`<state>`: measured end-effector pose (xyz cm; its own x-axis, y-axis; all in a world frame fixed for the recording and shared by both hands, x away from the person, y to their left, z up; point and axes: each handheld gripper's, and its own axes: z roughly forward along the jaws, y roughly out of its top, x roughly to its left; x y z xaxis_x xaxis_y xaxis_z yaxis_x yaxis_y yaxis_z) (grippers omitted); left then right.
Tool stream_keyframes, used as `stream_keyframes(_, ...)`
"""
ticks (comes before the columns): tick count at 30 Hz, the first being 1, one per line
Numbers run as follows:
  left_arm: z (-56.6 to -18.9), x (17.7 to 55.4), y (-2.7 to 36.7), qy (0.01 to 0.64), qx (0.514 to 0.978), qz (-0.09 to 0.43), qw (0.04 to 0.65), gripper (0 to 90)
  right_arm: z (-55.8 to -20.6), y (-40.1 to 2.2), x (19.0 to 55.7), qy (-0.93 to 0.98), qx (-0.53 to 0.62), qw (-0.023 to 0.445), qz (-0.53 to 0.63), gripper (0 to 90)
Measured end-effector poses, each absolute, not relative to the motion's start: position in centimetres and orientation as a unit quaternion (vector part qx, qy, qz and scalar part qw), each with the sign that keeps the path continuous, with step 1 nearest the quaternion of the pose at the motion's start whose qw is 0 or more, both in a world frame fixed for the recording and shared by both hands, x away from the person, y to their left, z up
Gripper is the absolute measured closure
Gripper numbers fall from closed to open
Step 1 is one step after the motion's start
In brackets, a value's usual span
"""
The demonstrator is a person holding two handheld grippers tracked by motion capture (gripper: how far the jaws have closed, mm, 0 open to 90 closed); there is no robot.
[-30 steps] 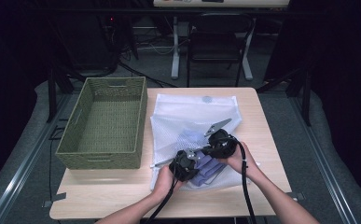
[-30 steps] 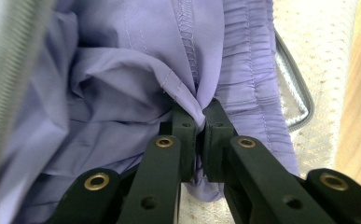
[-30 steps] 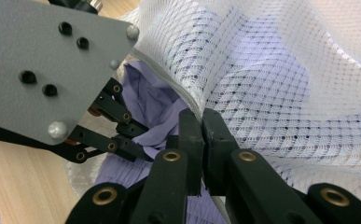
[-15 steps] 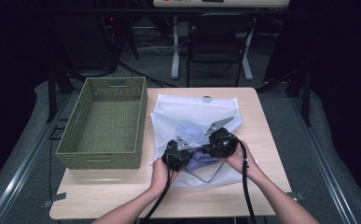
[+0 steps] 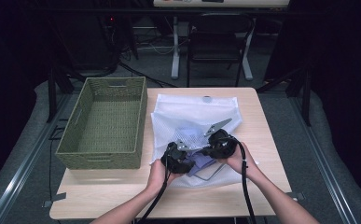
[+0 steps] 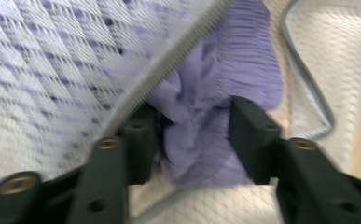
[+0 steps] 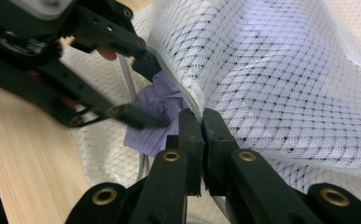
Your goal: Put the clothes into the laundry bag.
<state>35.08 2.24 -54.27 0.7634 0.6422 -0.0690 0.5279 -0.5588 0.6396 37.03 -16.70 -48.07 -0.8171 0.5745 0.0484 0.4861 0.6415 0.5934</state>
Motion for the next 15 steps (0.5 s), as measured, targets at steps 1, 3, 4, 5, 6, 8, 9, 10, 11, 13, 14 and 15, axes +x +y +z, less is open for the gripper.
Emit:
stream_keyframes(1, -54.1, 34.9, 2.3, 0.328, 0.882, 0.084, 0.327, 47.4, -48.1, -16.7, 37.0, 0.903, 0.293, 0.072, 0.306, 88.2)
stream_keyframes(3, -53.7, 34.4, 2.5, 0.323, 0.886, 0.076, 0.325, 42.8, -48.0, -16.8, 37.1, 0.903, 0.294, 0.072, 0.305, 88.1)
stream_keyframes(4, -53.5, 34.2, 2.5, 0.317, 0.888, 0.076, 0.323, 41.0, -48.0, -16.8, 37.1, 0.903, 0.293, 0.072, 0.305, 88.2)
stream_keyframes(5, -53.3, 33.9, 2.6, 0.311, 0.892, 0.082, 0.317, 39.9, -48.0, -16.8, 37.1, 0.903, 0.293, 0.071, 0.305, 88.2)
stream_keyframes(6, -53.3, 33.7, 2.7, 0.306, 0.895, 0.077, 0.315, 39.1, -48.0, -16.8, 37.1, 0.903, 0.293, 0.072, 0.305, 88.2)
stream_keyframes(8, -53.6, 33.5, 2.7, 0.306, 0.898, 0.077, 0.307, 38.6, -48.0, -16.7, 37.0, 0.903, 0.294, 0.072, 0.305, 88.1)
stream_keyframes(9, -53.9, 33.5, 2.6, 0.305, 0.900, 0.075, 0.302, 38.5, -48.1, -16.6, 37.0, 0.902, 0.295, 0.072, 0.307, 88.1)
stream_keyframes(10, -54.3, 33.5, 2.5, 0.307, 0.900, 0.074, 0.300, 38.5, -48.1, -16.6, 37.0, 0.903, 0.294, 0.073, 0.306, 88.1)
stream_keyframes(11, -54.5, 33.6, 2.3, 0.305, 0.902, 0.077, 0.294, 38.7, -48.1, -16.5, 37.0, 0.903, 0.294, 0.073, 0.305, 88.2)
stream_keyframes(13, -55.1, 33.7, 2.1, 0.307, 0.902, 0.080, 0.294, 40.1, -48.1, -16.5, 37.0, 0.904, 0.292, 0.071, 0.305, 88.2)
stream_keyframes(14, -55.2, 33.8, 2.0, 0.306, 0.902, 0.078, 0.295, 41.2, -48.1, -16.5, 37.0, 0.904, 0.293, 0.070, 0.304, 88.2)
stream_keyframes(15, -55.4, 34.0, 1.9, 0.305, 0.903, 0.080, 0.294, 42.7, -48.1, -16.5, 37.0, 0.903, 0.294, 0.072, 0.305, 88.2)
